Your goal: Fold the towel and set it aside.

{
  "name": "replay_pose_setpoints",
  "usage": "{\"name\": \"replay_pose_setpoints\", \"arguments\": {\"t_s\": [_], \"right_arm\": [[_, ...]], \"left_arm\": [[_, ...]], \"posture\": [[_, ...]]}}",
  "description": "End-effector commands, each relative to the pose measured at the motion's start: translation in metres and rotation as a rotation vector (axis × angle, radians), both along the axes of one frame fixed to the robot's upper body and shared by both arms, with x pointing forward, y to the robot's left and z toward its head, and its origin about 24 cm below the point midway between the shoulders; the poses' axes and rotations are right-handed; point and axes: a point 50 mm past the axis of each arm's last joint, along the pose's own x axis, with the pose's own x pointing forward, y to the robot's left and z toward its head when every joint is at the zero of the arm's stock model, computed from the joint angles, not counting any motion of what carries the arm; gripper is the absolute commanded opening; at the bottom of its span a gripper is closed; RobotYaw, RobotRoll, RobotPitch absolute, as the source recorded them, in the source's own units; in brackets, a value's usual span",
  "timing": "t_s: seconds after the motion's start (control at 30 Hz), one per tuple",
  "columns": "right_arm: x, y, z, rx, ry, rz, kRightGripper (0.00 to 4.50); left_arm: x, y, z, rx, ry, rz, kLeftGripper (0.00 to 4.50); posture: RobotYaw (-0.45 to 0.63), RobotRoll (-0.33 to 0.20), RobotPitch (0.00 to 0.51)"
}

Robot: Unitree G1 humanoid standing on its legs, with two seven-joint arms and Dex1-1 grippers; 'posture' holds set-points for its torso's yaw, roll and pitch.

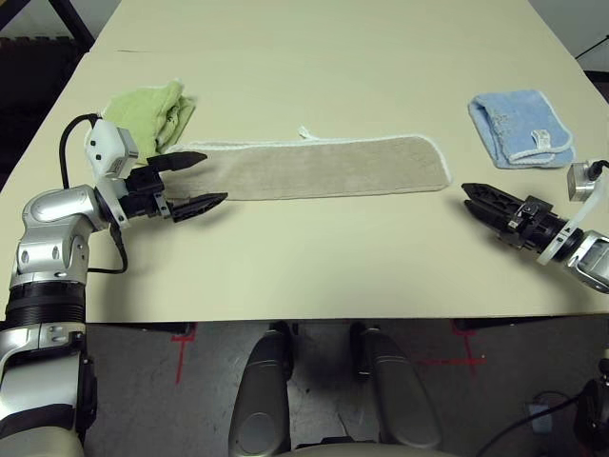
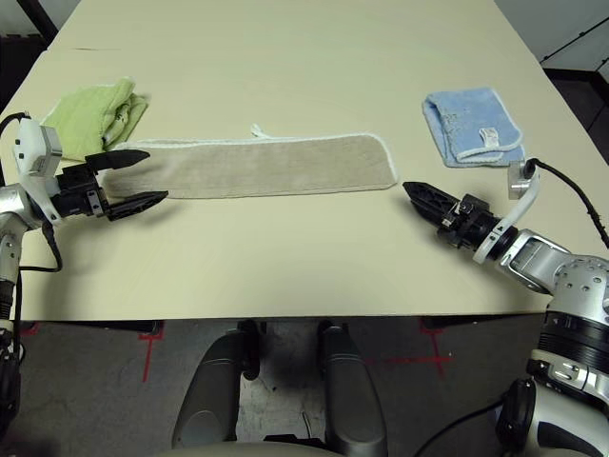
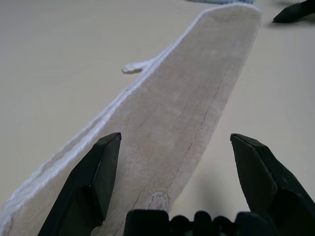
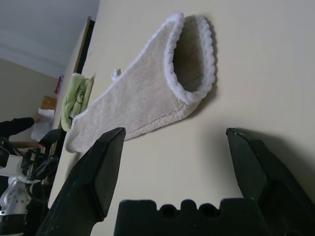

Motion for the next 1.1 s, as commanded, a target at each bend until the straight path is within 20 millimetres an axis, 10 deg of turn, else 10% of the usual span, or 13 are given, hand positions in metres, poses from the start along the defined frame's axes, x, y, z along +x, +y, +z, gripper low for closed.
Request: {"name": "replay_pose_setpoints", "arguments": {"t_s": [0.03, 0.53, 0.97, 1.1], "right_arm": [[0.004, 0.004, -0.012, -0.018, 0.051, -0.022, 4.49], [0.023, 0.034, -0.010, -0.022, 0.069, -0.041, 4.39], [0.027, 0.043, -0.006, -0.017, 0.050, -0.072, 0.03], [0.027, 0.043, -0.006, -0.015, 0.048, -0.090, 0.03]], "left_arm": [[0.000, -0.001, 0.000, -0.023, -0.001, -0.013, 4.50], [-0.001, -0.001, -0.001, -0.015, 0.001, -0.007, 4.50], [0.000, -0.002, 0.001, -0.020, 0.004, -0.011, 4.50], [0.000, -0.002, 0.001, -0.020, 0.007, -0.011, 4.50]], "posture": [[-0.06, 0.000, 0.260], [-0.05, 0.000, 0.261], [-0.06, 0.000, 0.260], [-0.06, 0.000, 0.259]]}}
